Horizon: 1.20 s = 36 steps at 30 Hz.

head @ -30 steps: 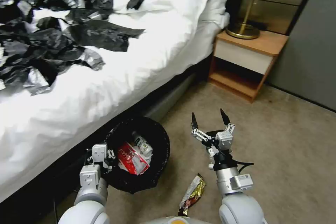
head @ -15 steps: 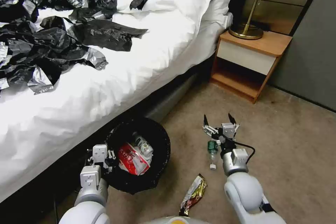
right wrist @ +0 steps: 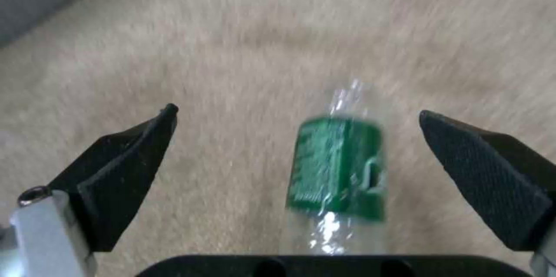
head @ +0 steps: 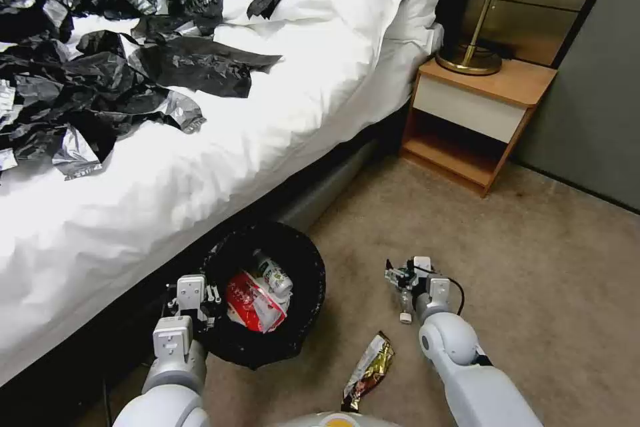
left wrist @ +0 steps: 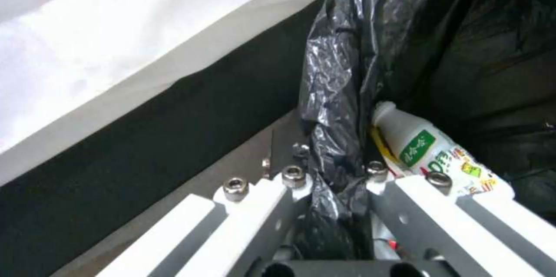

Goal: Pick up the trash bin, then pick up the garbage from the floor and place it into the trash bin.

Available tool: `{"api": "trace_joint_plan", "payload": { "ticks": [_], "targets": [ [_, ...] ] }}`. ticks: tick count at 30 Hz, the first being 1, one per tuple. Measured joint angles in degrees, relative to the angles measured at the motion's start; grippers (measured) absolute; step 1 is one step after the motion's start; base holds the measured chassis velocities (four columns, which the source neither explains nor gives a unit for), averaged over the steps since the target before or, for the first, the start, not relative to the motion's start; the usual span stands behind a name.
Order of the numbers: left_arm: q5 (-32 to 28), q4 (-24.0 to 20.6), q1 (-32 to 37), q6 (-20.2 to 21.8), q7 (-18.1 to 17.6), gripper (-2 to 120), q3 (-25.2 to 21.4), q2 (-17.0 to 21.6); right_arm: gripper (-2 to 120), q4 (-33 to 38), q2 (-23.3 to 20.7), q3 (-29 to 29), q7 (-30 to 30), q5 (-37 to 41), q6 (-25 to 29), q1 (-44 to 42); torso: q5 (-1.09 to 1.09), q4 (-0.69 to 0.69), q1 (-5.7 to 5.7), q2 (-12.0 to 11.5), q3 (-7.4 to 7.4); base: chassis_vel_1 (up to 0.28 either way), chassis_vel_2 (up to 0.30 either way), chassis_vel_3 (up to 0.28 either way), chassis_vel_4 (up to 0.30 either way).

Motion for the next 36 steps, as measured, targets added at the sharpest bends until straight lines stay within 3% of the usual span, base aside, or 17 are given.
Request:
{"api": "trace_joint_plan", "payload": {
  "ticks": [4, 8, 11, 21, 28, 31, 36],
  "targets": [
    [-0.13, 0.0, 0.14, 0.01, 0.0, 0, -0.1, 0.17, 99, -6.63, 1.09, -0.24, -1.7, -0.7, 0.96, 2.58, 0.0, 0.0, 0.0, 0.0, 0.0, 0.0, 0.0, 0.0, 0.0],
    [-0.21, -0.11, 0.3, 0.06, 0.02, 0, -0.3, 0.27, 90, -12.99, 2.2, -0.13, -2.57, -2.16, 2.16, 4.83, 0.0, 0.01, 0.01, 0.0, 0.0, 0.0, 0.0, 0.0, 0.0],
    [-0.22, -0.22, 0.39, 0.1, 0.02, 0, -0.4, 0.28, 76, -17.92, 2.8, 0.58, -2.92, -3.35, 3.88, 6.35, 0.0, 0.0, 0.0, 0.0, 0.0, 0.0, 0.0, 0.0, 0.0],
    [-0.23, -0.34, 0.15, 0.24, 0.03, 0, -0.22, 0.17, 43, -21.37, 2.64, 1.91, -3.9, -4.01, 6.78, 7.16, -0.02, 0.0, 0.0, 0.01, -0.01, 0.0, 0.0, 0.0, 0.0],
    [-0.22, -0.77, 0.34, 0.27, 0.03, 0, -0.33, 0.27, 28, -19.47, 2.27, 2.09, -3.62, -4.31, 7.37, 6.19, 0.02, 0.0, 0.0, 0.01, 0.0, 0.0, 0.0, 0.0, 0.0],
    [-0.23, -0.94, 0.47, 0.27, 0.03, 0, -0.34, 0.29, 22, -12.74, 1.61, 1.63, -2.09, -4.15, 8.11, 4.04, 0.0, -0.02, 0.0, 0.0, 0.01, 0.0, 0.0, 0.0, 0.0],
    [-0.16, -0.94, 0.53, 0.27, 0.03, 0, -0.18, 0.25, 22, -2.19, 1.16, 0.99, -1.38, -5.32, 11.97, 0.36, 0.01, 0.0, 0.0, 0.0, 0.0, 0.0, 0.0, 0.0, 0.0]
  ]
}}
